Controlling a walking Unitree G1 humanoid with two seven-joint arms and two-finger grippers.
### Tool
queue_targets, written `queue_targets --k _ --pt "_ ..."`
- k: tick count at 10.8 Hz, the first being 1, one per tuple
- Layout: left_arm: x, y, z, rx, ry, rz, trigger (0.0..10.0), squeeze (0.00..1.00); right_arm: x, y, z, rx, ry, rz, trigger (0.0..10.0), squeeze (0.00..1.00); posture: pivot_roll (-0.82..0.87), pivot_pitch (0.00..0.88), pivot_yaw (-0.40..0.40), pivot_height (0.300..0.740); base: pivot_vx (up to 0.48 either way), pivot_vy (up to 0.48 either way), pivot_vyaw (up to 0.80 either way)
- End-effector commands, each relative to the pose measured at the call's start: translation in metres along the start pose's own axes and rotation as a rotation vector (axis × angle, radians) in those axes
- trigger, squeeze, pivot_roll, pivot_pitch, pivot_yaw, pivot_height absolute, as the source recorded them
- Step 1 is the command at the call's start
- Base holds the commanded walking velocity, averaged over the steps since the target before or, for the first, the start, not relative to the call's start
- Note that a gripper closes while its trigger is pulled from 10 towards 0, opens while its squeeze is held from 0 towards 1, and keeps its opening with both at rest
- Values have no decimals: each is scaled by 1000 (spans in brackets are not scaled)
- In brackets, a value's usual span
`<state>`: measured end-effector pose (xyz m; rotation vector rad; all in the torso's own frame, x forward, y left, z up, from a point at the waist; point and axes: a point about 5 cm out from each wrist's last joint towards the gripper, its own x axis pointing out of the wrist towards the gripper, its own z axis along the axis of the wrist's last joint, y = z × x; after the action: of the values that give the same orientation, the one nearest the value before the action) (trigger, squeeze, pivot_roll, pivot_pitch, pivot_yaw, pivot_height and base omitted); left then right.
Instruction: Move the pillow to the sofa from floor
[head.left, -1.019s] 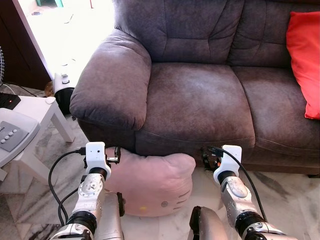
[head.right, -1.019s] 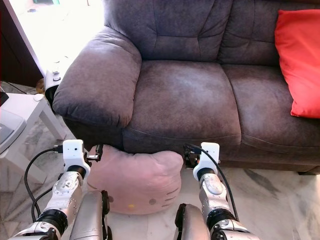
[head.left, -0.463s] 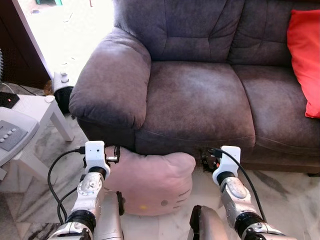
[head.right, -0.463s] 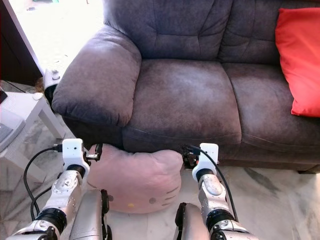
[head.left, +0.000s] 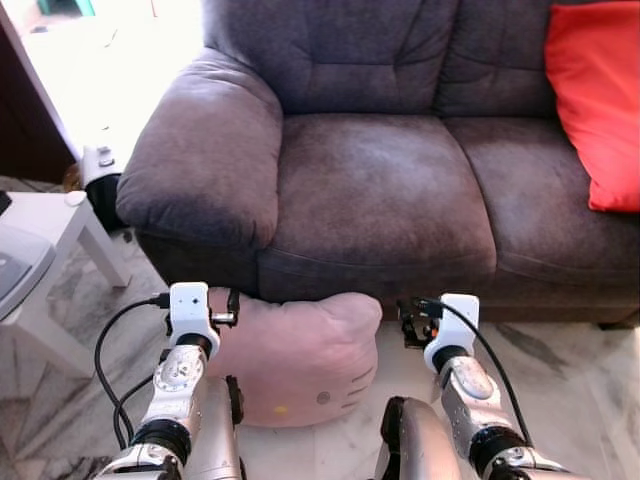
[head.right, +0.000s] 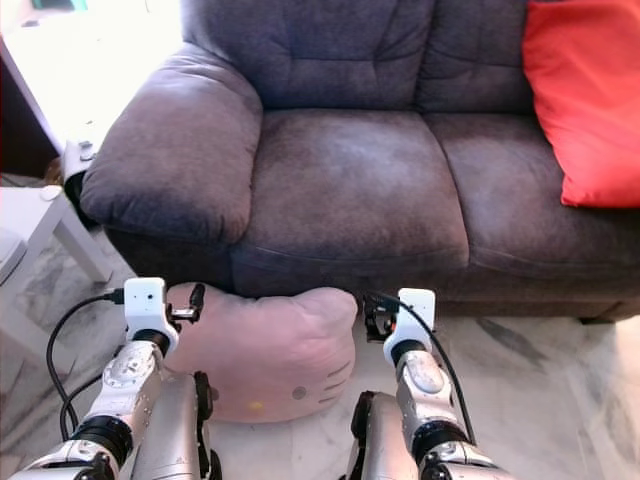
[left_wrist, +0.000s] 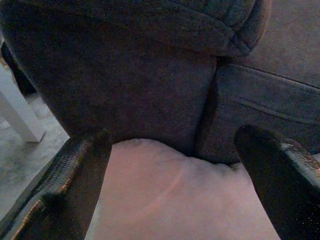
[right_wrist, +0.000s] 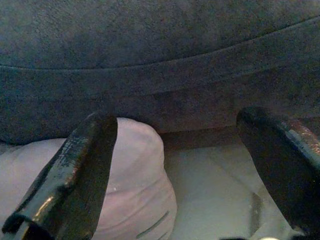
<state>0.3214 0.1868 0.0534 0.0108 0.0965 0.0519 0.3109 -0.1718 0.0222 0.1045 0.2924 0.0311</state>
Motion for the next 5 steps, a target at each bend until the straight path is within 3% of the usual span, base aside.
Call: queue_targets --k 1,5 --pt "0 1 -4 -13 29 4 10000 0 -2 1 -6 8 32 13 10000 0 97 129 -85 513 0 0 0" --pt "2 2 -2 -12 35 8 10000 0 -2 3 -9 8 59 31 10000 0 98 124 -84 513 0 0 0"
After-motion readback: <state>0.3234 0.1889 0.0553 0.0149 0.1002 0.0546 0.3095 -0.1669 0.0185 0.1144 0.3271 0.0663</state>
